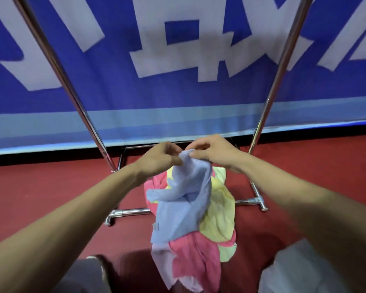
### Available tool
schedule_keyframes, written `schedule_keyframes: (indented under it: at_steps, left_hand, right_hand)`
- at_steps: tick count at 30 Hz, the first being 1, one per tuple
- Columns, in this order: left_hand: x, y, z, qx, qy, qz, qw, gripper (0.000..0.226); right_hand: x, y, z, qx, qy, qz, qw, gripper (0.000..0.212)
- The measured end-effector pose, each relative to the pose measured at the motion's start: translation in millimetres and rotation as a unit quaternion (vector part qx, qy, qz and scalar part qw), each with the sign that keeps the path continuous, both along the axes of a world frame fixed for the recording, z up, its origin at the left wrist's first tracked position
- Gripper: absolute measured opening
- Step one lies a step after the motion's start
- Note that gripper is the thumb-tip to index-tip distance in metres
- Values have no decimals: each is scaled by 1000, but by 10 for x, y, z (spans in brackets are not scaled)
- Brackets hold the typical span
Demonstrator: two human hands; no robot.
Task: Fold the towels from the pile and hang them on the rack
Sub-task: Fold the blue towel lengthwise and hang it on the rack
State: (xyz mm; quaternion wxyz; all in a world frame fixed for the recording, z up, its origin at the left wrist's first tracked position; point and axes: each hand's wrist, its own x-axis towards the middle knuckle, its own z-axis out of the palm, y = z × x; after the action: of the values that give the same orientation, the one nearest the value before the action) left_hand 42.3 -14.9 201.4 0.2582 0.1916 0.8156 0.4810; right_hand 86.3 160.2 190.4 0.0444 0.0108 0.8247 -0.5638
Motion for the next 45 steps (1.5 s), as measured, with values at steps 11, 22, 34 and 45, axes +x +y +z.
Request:
schedule_keyframes:
  at_steps: [11,22,34,45]
  left_hand:
    - [312,-330,428,18,13,-95,995,55]
    - [381,-185,671,46,13,-106,993,26]
    - [586,-368,688,-17,61,-80,995,14]
    - [441,-410,672,45,237,-8,970,20]
  right_hand:
    - [257,-136,659,-53,83,104,990,21]
    - [421,180,908,-191,151,-28,969,8]
    - [432,295,853,-207,84,-210,952,16]
    - [440,47,658,15,-40,-54,998,22]
